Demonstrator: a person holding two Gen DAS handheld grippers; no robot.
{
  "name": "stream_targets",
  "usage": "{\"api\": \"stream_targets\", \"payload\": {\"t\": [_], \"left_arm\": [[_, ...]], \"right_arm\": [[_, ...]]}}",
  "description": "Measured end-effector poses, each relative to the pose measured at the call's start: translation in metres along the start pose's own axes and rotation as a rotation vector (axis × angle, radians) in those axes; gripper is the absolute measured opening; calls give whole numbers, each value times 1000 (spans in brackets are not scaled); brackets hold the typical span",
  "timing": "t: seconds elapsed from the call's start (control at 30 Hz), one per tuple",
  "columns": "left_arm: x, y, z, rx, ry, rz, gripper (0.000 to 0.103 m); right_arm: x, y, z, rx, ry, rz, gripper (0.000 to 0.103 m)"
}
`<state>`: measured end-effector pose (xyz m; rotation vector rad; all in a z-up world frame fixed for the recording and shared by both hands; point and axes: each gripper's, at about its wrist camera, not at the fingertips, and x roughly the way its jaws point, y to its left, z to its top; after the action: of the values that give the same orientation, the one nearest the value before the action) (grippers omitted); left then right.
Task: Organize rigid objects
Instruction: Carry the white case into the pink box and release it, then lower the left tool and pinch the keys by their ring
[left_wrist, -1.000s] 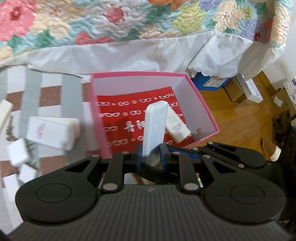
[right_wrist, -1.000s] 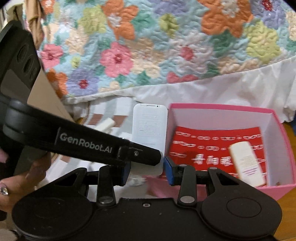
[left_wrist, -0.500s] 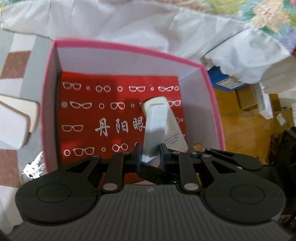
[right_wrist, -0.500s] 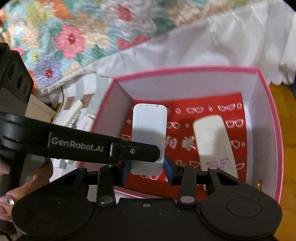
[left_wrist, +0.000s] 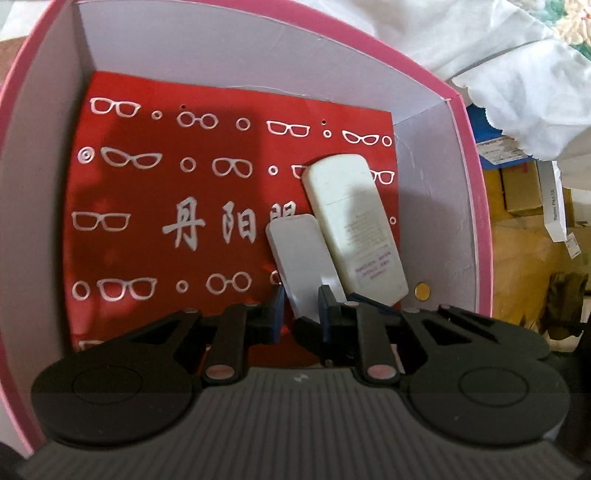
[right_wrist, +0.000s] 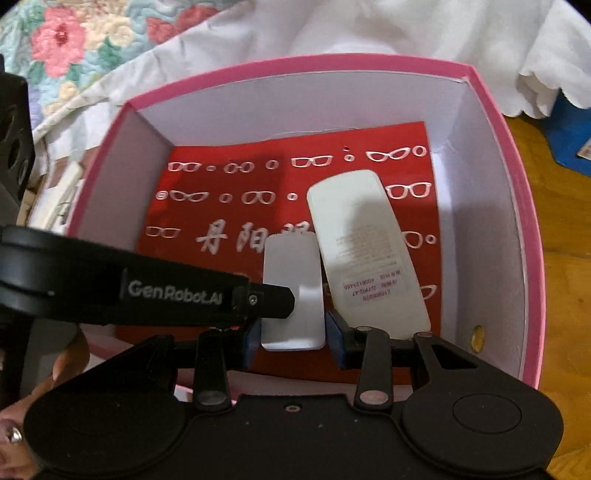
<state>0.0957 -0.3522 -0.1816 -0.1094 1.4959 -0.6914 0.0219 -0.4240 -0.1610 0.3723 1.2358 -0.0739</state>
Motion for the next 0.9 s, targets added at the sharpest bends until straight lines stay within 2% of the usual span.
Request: {"api": "stream_targets", "payload": {"t": [0.13,0.2,0.27,0.3,0.4,0.5,0.63,0.77,0.9], "left_arm": [[-11,-21,-5,167,-85,118,19],[-24,-33,-10,295,-129,183,24],[-40,-39,-15,366,-158,215,28],[-50,-40,-16,386,-162,214,29],[-82,-36,-20,407,-156,165,33],[-118,-34,-29,472,-171,154,36],[-162,-21,-38,543,-196,189,39],[-200,7,-45,567,-214,202,42],[-227,43,-57,565,-248,204,52]], "right_arm": [[4,5,0,-34,-38,-127,44],[2,3,0,-18,-41,-90,44],[-10,1,-4,-10,-66,-39,46],[-19,4,-6,-23,-85,-32,49],[-50,15,-15,-70,-151,-29,50],[-83,29,-26,-113,-214,40,50],[-122,64,-46,-241,-313,140,53],[-137,101,-66,-346,-385,238,64],[-133,142,-81,-463,-392,275,66]]}}
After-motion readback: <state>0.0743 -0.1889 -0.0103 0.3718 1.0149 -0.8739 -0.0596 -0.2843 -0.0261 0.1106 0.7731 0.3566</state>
